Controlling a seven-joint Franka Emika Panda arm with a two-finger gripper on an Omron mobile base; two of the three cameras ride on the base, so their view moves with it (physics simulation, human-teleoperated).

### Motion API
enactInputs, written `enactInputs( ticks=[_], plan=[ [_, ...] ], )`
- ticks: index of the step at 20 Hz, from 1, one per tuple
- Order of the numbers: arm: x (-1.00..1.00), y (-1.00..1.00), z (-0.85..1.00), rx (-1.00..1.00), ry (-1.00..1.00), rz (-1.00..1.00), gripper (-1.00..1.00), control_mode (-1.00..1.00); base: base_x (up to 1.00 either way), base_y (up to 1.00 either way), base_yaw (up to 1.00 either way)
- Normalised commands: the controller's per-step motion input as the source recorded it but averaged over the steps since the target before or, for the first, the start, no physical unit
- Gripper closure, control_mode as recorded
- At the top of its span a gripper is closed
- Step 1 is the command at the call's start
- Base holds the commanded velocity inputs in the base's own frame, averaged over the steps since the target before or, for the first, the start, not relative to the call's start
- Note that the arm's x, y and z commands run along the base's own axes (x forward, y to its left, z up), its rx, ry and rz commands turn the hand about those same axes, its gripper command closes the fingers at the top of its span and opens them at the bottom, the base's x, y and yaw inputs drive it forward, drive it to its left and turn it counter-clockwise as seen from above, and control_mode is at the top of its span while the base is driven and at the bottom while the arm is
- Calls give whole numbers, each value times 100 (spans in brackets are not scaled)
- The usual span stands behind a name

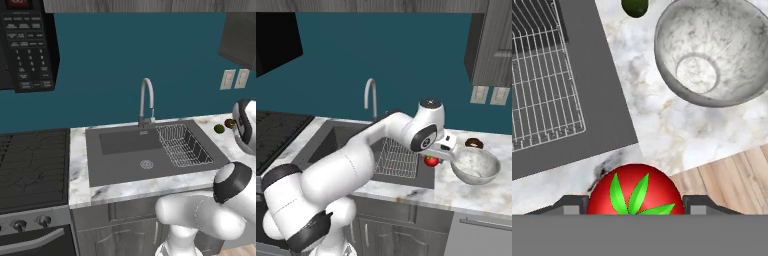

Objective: Pick the tomato from the sink and place it in the bowl. Then pick the bowl and place it in the microwave. Then close the microwave door and press the start button.

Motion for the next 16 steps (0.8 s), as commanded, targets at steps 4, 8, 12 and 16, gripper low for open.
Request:
enactInputs(
  ticks=[4, 8, 12, 16],
  plan=[
    [38, -50, -16, -3, 0, 0, 100, -100, 0, 0, 0],
    [48, -43, -21, -6, 0, 3, 100, -100, 0, 0, 0],
    [52, -46, -26, -11, 0, 10, 100, -100, 0, 0, 0],
    [24, -53, -11, -5, 1, 14, 100, -100, 0, 0, 0]
  ],
)
